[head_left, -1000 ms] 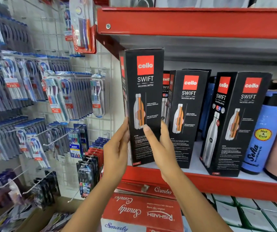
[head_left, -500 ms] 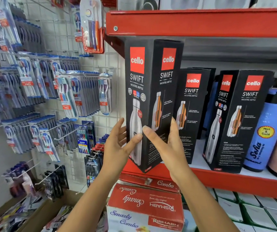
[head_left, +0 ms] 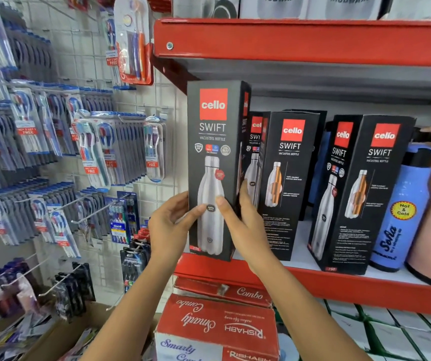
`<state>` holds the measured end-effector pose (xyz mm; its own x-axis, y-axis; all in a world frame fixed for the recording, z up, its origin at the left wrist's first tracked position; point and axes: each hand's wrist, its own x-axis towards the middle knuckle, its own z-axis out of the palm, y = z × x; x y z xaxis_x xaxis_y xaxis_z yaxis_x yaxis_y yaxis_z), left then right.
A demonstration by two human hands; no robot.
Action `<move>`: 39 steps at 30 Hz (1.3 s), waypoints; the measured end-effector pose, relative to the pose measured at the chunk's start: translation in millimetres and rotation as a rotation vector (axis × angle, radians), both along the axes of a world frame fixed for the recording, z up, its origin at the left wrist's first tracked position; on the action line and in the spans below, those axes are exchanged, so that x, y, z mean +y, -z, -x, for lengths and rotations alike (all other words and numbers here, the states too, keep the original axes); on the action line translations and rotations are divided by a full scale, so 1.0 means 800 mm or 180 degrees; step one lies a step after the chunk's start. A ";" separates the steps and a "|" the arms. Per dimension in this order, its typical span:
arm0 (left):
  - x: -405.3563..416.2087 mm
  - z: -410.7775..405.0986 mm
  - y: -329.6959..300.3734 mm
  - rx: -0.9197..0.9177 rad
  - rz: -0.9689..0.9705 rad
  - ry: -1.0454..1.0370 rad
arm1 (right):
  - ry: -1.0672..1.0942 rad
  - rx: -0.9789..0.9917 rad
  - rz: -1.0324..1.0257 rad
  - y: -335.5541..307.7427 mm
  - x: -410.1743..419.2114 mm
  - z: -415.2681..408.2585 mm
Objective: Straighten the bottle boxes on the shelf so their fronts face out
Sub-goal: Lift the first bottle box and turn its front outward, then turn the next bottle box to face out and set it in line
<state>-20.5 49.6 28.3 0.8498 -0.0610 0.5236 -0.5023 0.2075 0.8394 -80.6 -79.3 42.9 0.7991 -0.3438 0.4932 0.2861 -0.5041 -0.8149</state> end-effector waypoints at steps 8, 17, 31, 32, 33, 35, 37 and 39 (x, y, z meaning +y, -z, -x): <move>-0.011 -0.050 0.021 0.0214 -0.0196 -0.0037 | 0.0338 0.0009 0.0248 0.025 -0.012 -0.043; -0.016 -0.071 0.035 0.0175 -0.0368 -0.0043 | 0.0644 -0.0041 0.0142 0.048 -0.011 -0.065; -0.026 -0.039 0.036 -0.0157 -0.0467 -0.0441 | 0.0421 -0.0163 -0.0097 0.043 -0.011 -0.019; -0.029 -0.031 0.036 -0.0346 -0.0461 -0.0590 | 0.0460 -0.0267 -0.0120 0.044 -0.012 -0.007; -0.032 -0.022 0.037 -0.0535 -0.0460 -0.0738 | 0.0532 -0.0399 -0.0121 0.046 -0.014 0.005; -0.042 -0.003 0.038 -0.0814 -0.0431 -0.0888 | 0.0776 -0.0720 -0.0056 0.050 -0.022 0.028; -0.057 0.019 0.037 -0.0959 -0.0402 -0.0776 | 0.1088 -0.1009 0.0031 0.053 -0.034 0.047; -0.075 0.037 0.038 -0.0925 -0.0368 -0.0454 | 0.1346 -0.1151 0.0015 0.053 -0.047 0.057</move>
